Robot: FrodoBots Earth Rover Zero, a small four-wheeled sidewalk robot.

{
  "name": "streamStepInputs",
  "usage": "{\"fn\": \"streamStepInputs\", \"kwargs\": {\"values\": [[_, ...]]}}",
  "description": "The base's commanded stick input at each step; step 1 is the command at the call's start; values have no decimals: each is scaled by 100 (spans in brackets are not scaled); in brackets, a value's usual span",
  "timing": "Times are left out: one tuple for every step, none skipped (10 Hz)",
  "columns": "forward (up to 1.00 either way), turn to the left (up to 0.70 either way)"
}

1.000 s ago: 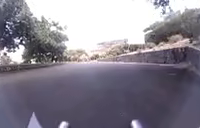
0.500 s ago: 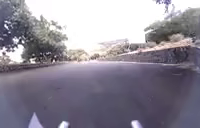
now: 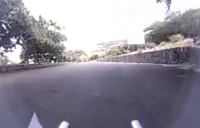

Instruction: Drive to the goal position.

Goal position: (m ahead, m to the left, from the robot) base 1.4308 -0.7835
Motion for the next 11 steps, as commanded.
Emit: {"fn": "streamStepInputs", "kwargs": {"values": [[50,0],[50,0],[50,0],[50,0],[50,0],[50,0],[50,0],[50,0],[50,0],[50,0],[50,0]]}}
